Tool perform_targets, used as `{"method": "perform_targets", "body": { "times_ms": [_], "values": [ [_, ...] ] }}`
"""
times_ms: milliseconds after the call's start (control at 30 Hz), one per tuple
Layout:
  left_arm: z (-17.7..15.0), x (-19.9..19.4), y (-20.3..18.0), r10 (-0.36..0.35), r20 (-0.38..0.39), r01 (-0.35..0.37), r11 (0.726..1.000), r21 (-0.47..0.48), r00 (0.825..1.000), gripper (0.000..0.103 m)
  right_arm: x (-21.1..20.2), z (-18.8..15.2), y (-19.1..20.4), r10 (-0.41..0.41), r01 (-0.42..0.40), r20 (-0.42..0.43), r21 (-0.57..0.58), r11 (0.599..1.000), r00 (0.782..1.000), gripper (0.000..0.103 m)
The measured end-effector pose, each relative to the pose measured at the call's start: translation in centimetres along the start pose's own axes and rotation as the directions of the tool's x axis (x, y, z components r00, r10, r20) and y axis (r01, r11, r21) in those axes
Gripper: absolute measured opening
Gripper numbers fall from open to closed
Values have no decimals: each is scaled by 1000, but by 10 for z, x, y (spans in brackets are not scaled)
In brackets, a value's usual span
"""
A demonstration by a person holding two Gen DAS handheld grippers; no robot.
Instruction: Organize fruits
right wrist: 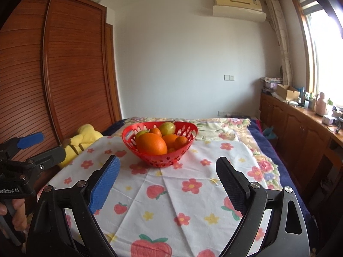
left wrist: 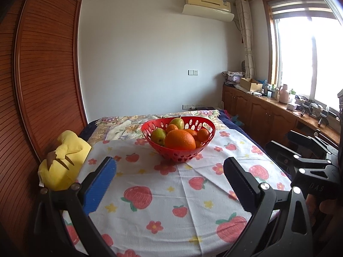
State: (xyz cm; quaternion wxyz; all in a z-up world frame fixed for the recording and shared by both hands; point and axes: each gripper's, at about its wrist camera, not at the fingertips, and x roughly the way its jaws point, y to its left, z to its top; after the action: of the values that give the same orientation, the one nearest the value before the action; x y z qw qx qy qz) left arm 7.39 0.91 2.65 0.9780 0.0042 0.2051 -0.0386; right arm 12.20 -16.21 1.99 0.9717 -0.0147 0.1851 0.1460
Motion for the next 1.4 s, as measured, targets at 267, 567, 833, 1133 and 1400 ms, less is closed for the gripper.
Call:
{"method": "perform_targets", "body": {
  "times_ms": [267,567,833,1133,1400],
  "values": [
    [-4,-22,-4,9,15,-9,1000,14,1000,101,-24,-5,0,-11,11,18,0,1000,1000,93],
    [-7,-35,-6,4,28,-5,1000,12,1000,101,-36,-9,-3,-23,23,22,2,1000,999,93],
    [-9,-36,-5,3,24,-3,1000,4,1000,101,-39,-12,-4,-26,26,19,5,1000,999,93],
    [-14,-38,-3,10,23,-10,1000,-2,1000,101,-39,-10,-1,-23,23,19,1,1000,1000,93],
    [-15,-39,-2,21,23,-21,1000,-7,1000,101,-39,-10,0,-23,23,19,0,1000,1000,93]
  ]
}}
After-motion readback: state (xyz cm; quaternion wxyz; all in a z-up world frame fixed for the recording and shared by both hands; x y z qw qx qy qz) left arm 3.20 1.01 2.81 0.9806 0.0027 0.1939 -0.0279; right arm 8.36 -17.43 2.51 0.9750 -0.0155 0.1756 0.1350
